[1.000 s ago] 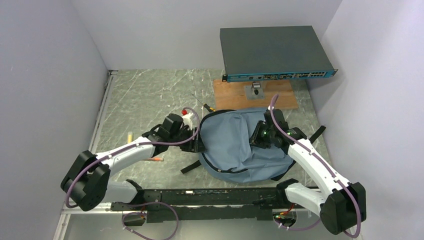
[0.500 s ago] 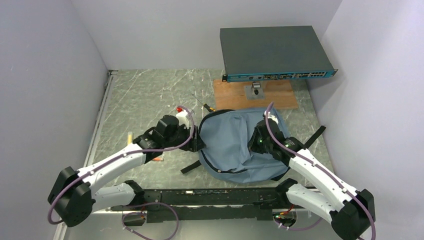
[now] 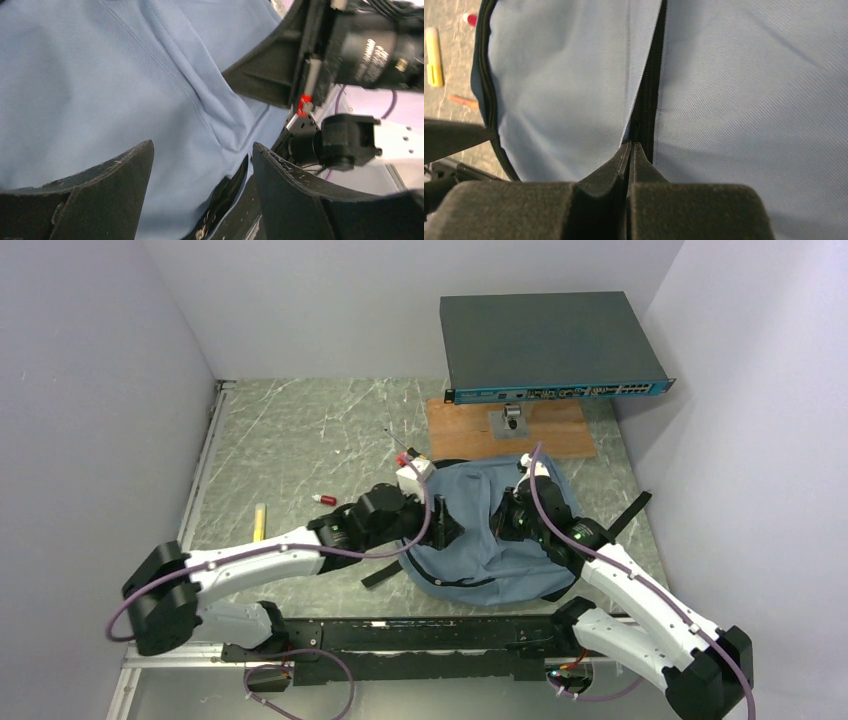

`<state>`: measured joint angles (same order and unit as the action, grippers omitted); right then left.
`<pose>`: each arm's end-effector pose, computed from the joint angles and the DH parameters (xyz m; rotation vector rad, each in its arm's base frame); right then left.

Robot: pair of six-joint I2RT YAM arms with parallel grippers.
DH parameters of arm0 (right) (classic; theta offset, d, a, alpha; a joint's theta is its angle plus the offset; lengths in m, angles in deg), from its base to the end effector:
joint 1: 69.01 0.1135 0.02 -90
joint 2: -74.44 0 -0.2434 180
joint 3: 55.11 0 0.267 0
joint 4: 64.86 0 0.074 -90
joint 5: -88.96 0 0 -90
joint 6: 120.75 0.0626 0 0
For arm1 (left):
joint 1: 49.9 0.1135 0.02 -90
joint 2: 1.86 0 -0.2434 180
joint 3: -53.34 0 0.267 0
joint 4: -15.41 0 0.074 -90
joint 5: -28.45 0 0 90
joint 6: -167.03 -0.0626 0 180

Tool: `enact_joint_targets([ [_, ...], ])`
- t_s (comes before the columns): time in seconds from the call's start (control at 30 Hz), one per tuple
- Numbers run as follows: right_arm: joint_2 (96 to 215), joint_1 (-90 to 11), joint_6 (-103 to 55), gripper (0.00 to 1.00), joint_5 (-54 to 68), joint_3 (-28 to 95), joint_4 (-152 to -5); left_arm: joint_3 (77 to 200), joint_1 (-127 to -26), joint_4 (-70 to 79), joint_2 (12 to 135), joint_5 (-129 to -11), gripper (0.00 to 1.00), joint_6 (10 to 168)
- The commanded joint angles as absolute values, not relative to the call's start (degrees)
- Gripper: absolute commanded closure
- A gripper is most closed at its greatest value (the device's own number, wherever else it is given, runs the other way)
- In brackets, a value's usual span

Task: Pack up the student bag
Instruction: Unzip the student bag at the center of the board.

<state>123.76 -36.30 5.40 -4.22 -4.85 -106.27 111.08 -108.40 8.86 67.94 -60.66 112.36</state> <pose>0.1972 0.1225 0.2139 0.1002 2.3384 0.5569 0.1714 -0.2779 0.2426 0.4008 2.0119 -1.0655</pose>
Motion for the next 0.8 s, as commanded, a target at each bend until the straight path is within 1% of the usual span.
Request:
enact_joint_targets([
  [0.0, 124.68, -35.97, 1.53, 0.95, 5.16, -4.23, -102.4, 118.36, -109.14, 11.62, 75.04, -55.77, 0.23, 119.42],
  [0.13, 122.41, -35.96, -0.8, 0.78, 11.48, -6.8, -100.53, 126.54, -108.75, 5.34, 82.66, -57.15, 0.2, 123.21],
  [0.17, 122.27, -35.97, -0.67, 0.75, 14.05, -7.74, -99.69, 127.81, -108.51, 4.54, 84.04, -57.36, 0.2, 124.28],
  [0.27, 122.94, -35.96, 1.57, 0.73, 19.43, -10.57, -97.75, 130.2, -107.0, 2.76, 87.53, -58.69, 0.24, 128.27],
  [0.33, 122.49, -35.96, 2.24, 0.7, 20.87, -12.07, -96.54, 131.27, -105.72, 2.56, 89.74, -60.69, 0.26, 130.16],
  [0.4, 121.29, -35.96, 1.11, 0.67, 18.71, -11.21, -99.09, 132.16, -104.97, 2.96, 91.87, -62.99, 0.27, 130.88],
  [0.53, 118.09, -35.98, -1.4, 0.67, 13.48, -7.72, -105.46, 134.59, -104.92, 2.52, 95.51, -64.59, 0.32, 129.18],
  [0.63, 117.07, -35.96, -1.1, 0.67, 12.15, -7.17, -107.96, 136.12, -104.92, 1.17, 98.04, -66.14, 0.42, 127.44],
  [0.7, 116.61, -36.04, -0.3, 0.68, 10.71, -7.0, -109.64, 136.05, -104.97, 0.77, 98.97, -66.64, 0.59, 127.14],
  [0.73, 116.32, -35.97, 0.68, 0.7, 9.01, -6.52, -110.98, 135.79, -104.9, 0.86, 99.17, -66.68, 0.66, 127.09],
  [0.77, 115.98, -35.96, 1.28, 0.71, 7.98, -6.14, -111.88, 135.28, -104.84, 1.19, 99.13, -66.63, 0.7, 126.98],
])
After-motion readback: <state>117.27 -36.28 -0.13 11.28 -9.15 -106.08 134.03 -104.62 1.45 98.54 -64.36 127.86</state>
